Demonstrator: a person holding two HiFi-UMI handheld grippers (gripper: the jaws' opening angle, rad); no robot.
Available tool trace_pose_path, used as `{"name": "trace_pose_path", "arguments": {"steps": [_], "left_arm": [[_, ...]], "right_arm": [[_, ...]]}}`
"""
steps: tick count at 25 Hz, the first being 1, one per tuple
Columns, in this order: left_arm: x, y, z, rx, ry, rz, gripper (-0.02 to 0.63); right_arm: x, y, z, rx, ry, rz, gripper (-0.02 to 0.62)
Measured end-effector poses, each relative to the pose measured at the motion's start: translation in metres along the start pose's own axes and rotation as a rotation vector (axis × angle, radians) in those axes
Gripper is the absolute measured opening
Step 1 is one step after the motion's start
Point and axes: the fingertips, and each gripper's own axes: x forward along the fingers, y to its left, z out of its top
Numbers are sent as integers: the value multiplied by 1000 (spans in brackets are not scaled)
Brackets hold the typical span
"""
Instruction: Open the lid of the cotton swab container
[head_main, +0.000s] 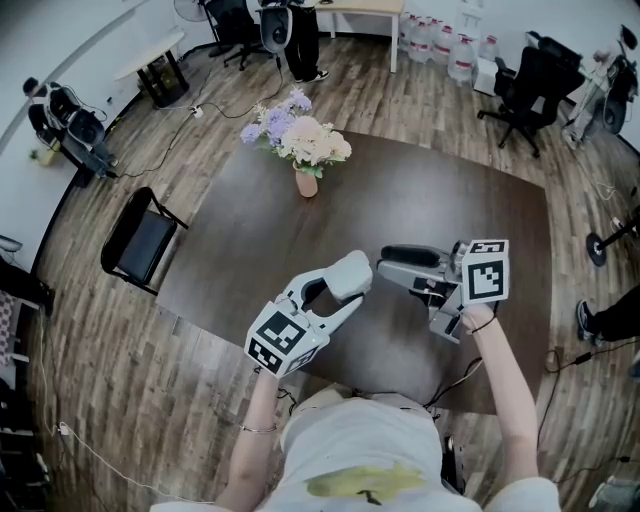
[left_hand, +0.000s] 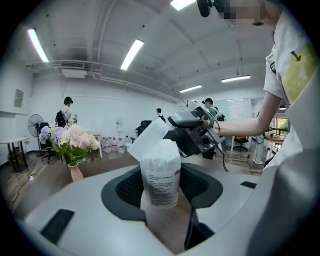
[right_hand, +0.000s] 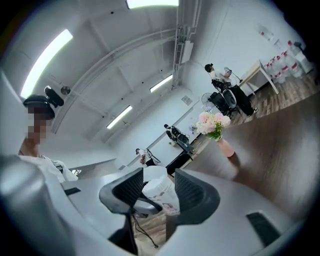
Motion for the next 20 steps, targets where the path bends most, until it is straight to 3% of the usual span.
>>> {"name": "trace_pose_path", "arguments": {"steps": [8,20], "left_arm": [[-6,24,-6,-61,-7,163,221],[-21,49,-13,-124,-16,341,221]], "right_arm": [[-11,-6,-1,-166,-76,-143,86],[-20,-15,-12,-361,-144,-300,32]]}}
